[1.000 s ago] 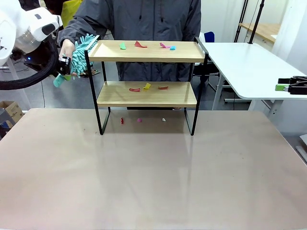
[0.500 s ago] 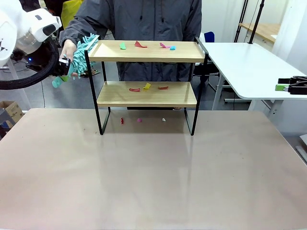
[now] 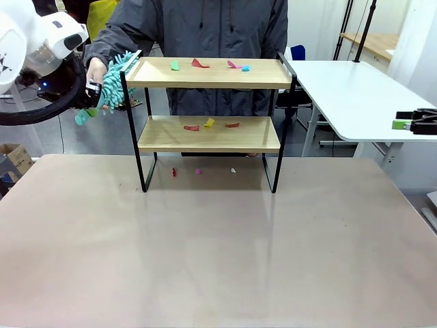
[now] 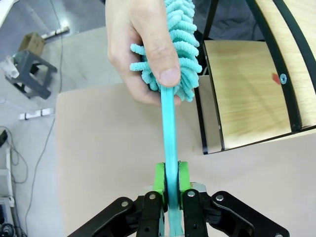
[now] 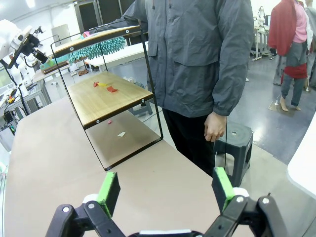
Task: Clean the shelf.
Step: Pick up the Duster handed by the human.
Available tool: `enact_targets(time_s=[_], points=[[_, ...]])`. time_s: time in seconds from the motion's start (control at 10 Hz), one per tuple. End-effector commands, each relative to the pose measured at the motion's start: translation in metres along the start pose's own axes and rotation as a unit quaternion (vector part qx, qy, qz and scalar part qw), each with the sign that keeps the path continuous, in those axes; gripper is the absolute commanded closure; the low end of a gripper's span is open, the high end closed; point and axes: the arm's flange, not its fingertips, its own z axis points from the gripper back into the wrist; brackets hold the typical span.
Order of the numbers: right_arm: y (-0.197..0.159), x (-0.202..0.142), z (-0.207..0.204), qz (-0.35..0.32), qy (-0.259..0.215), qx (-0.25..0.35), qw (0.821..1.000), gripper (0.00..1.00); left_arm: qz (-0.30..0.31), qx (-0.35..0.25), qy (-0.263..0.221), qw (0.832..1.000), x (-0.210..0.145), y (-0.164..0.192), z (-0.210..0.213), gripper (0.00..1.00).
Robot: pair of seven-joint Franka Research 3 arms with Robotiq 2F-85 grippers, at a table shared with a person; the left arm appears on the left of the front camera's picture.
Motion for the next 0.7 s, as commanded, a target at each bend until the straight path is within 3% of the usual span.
enact_targets(time_s=[0.0,0.6], points=[[0.0005,0.0024,-0.0009,0.002,-0.001,0.0,1.0,0.0,-0.007,-0.006,-0.006,1.0,-0.0001,0.0053,-0.0005,1.0],[0.0005,0.0024,-0.0009,0.002,-0.001,0.0,1.0,0.0,-0.007,-0.006,-0.006,1.0,-0.0001,0.0053,-0.0005,1.0]])
